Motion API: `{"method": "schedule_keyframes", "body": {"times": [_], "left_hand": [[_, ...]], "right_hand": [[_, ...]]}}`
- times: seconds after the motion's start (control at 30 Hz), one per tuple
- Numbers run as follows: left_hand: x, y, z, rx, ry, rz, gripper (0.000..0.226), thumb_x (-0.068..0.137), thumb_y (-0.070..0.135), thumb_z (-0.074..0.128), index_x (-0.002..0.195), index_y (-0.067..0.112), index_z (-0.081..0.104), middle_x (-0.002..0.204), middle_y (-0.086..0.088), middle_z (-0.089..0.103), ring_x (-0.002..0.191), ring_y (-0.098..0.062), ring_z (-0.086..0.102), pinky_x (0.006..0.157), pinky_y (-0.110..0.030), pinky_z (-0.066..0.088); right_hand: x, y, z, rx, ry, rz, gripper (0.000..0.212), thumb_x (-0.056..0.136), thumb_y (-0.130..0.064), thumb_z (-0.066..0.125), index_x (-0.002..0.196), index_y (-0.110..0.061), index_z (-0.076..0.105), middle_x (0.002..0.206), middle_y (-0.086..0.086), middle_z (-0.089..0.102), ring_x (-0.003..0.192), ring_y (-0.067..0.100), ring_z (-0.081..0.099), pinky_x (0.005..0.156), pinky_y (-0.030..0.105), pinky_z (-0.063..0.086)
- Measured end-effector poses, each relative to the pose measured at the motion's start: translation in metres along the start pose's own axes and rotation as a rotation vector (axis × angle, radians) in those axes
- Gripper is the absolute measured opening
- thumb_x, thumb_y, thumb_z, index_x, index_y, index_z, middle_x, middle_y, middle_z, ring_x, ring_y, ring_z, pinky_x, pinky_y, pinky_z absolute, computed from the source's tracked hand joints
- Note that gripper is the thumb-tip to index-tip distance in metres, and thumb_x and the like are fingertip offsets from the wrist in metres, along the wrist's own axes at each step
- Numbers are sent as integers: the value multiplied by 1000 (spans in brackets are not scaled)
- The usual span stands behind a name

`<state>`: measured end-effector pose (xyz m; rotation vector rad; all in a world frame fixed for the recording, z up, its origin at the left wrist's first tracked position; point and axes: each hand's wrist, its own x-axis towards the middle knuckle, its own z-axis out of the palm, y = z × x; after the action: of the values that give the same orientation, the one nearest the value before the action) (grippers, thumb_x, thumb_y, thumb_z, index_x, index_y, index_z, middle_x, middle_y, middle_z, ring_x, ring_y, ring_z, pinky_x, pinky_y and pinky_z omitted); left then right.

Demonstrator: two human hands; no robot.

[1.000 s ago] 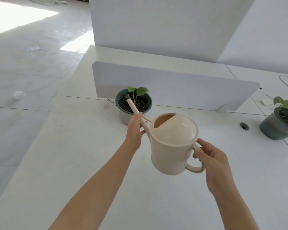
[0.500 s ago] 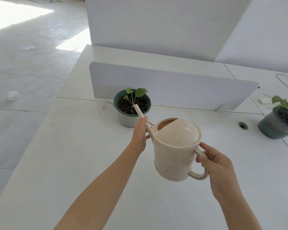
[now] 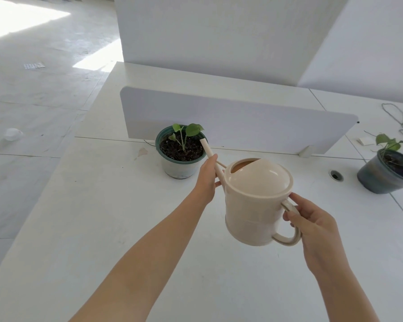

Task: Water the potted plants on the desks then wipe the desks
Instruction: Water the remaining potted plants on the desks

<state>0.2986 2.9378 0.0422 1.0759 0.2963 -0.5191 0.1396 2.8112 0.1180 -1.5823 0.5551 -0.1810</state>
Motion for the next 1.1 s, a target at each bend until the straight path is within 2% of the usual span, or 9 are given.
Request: {"method": "schedule_keyframes", "body": {"times": [0.13, 0.37, 0.43, 0.5, 0.6, 0.67, 0.87, 1.03, 1.1], "left_hand": [[-2, -7, -9, -12, 8, -10, 16, 97, 33, 37, 92, 22, 49, 91, 1, 51, 79, -12, 51, 66, -29, 43], [-13, -16, -36, -43, 67, -1, 19, 97, 34, 36, 84, 25, 47, 93, 1, 52, 82, -14, 53, 69, -31, 45], [-16, -14, -43, -50, 92, 4, 20, 97, 35, 36, 84, 25, 47, 91, 1, 51, 83, -14, 53, 67, -30, 44], [-18, -9, -48, -51, 115, 20, 20, 97, 36, 37, 84, 24, 48, 88, 1, 51, 81, -14, 52, 66, -29, 44], [-18, 0, -52, -49, 130, 41, 21, 96, 36, 38, 88, 19, 47, 78, 2, 48, 71, -11, 49, 62, -27, 41], [-18, 5, -51, -41, 126, 48, 22, 95, 38, 38, 91, 19, 48, 79, 0, 48, 73, -12, 49, 66, -28, 42], [-18, -8, -47, -22, 117, 58, 28, 97, 35, 36, 76, 19, 45, 76, 1, 50, 72, -14, 51, 64, -28, 42], [-24, -30, -37, -45, 99, 15, 19, 97, 34, 36, 85, 24, 47, 88, 0, 49, 76, -14, 51, 62, -29, 42], [-25, -38, -31, -33, 86, 5, 17, 97, 34, 36, 86, 26, 46, 93, -1, 49, 80, -16, 52, 67, -30, 44]], "right_hand": [[-3, 5, 3, -32, -22, 2, 43, 84, 13, 45, 122, -5, 55, 50, -12, 59, 67, 7, 52, 68, 21, 37], [-10, 11, 9, -44, -96, 16, 44, 83, 15, 45, 120, -6, 55, 48, -13, 59, 70, 13, 50, 69, 21, 36], [-10, 12, 15, -52, -121, 12, 42, 83, 14, 46, 119, -6, 56, 57, -4, 58, 69, 14, 48, 68, 21, 35], [-9, 13, 21, -53, -141, 7, 43, 83, 12, 48, 123, -5, 55, 72, 10, 48, 68, 16, 45, 68, 22, 34], [-9, 13, 28, -51, -158, -9, 44, 83, 10, 50, 123, -9, 55, 79, 13, 44, 69, 18, 43, 69, 24, 35], [-9, 14, 31, -44, -162, -13, 44, 83, 10, 50, 123, -10, 55, 80, 13, 45, 69, 18, 44, 69, 24, 35], [-15, 17, 18, -30, -151, -16, 43, 83, 11, 51, 112, -19, 57, 70, 8, 47, 70, 19, 44, 67, 25, 35], [-18, 29, -4, -37, -92, 18, 44, 82, 12, 49, 112, -19, 59, 61, 0, 54, 70, 16, 47, 69, 23, 36], [-20, 36, -12, -35, -58, 36, 43, 82, 13, 48, 112, -16, 60, 65, 7, 51, 70, 17, 46, 69, 24, 35]]}}
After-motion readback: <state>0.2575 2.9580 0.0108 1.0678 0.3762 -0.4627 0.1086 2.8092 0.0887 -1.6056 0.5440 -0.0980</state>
